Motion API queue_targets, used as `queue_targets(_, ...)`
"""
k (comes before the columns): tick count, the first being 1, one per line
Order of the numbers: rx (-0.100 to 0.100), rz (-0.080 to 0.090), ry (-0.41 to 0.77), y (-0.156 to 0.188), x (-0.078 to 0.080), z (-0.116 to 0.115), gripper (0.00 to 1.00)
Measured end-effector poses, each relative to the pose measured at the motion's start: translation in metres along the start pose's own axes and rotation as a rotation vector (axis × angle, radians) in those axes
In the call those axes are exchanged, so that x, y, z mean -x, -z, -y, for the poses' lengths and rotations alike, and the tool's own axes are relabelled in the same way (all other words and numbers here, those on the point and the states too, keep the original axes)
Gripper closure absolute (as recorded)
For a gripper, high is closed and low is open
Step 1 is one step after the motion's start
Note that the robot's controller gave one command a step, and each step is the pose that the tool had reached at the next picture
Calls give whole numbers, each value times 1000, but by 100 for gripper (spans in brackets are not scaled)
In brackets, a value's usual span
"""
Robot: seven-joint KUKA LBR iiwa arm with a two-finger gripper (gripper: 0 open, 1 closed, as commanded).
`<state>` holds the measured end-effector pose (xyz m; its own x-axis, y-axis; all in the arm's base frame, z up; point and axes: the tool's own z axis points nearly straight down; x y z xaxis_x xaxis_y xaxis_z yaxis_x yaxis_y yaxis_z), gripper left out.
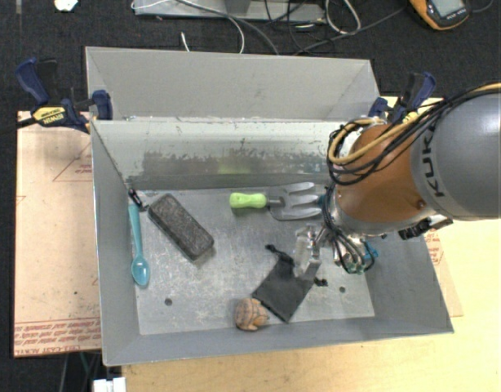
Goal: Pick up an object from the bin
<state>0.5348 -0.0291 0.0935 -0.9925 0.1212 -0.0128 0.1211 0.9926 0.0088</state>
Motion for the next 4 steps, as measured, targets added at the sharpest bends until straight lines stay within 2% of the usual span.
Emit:
queue_targets(1, 0, 0, 0, 0, 0, 0, 0)
queue_targets(2, 0, 0, 0, 0, 0, 0, 0)
queue_targets(3, -1, 1, -12, -2, -13, -18, 0)
queue_targets(4, 0, 1, 138, -5, 13, -45, 0)
